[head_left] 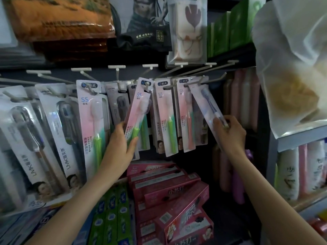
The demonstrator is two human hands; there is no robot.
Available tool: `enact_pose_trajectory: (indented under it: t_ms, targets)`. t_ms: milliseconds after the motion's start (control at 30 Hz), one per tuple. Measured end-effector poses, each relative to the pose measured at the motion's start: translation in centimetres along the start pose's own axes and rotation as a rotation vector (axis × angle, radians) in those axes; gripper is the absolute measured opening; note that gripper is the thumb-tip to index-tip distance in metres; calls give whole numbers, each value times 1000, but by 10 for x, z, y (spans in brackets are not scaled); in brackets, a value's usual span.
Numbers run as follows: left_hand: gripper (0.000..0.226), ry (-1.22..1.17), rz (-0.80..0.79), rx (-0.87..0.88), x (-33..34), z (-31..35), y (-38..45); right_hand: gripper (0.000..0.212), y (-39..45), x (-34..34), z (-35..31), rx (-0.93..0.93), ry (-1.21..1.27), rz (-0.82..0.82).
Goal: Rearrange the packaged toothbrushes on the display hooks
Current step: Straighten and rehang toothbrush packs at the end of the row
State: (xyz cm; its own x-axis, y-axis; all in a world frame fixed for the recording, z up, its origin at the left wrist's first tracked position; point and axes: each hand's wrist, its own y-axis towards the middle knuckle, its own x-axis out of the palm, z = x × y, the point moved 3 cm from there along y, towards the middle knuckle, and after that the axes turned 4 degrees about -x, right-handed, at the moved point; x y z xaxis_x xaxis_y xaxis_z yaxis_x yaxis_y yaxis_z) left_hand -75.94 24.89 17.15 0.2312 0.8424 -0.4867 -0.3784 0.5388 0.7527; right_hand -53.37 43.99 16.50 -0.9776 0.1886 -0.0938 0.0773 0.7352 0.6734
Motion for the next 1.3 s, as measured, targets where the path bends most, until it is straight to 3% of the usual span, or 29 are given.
enact_pose_trajectory:
  t_ms: [533,900,1067,1133,1200,1233,1300]
  targets:
    - [50,8,-7,19,-6,1,-1,34,8,9,-7,-20,-155,139]
    - [48,-23,-3,-3,0,1,-2,35,2,8,1,175,122,89]
    - [50,-15,-17,-8,0,1,-1,37,-3,17,-2,245,116,14]
    - [51,-16,-23,-20,0,1,0,45,-9,21,-7,148,52,24]
    - [51,-17,-28,-22,-1,1,-1,44,-25,24,-24,-100,1,110]
    - [52,-16,-29,-20,0,1,-1,41,-34,30,-33,-222,-23,92]
    - [52,-2,-30,-22,0,2,-1,46,-53,53,-48,-361,-68,-104]
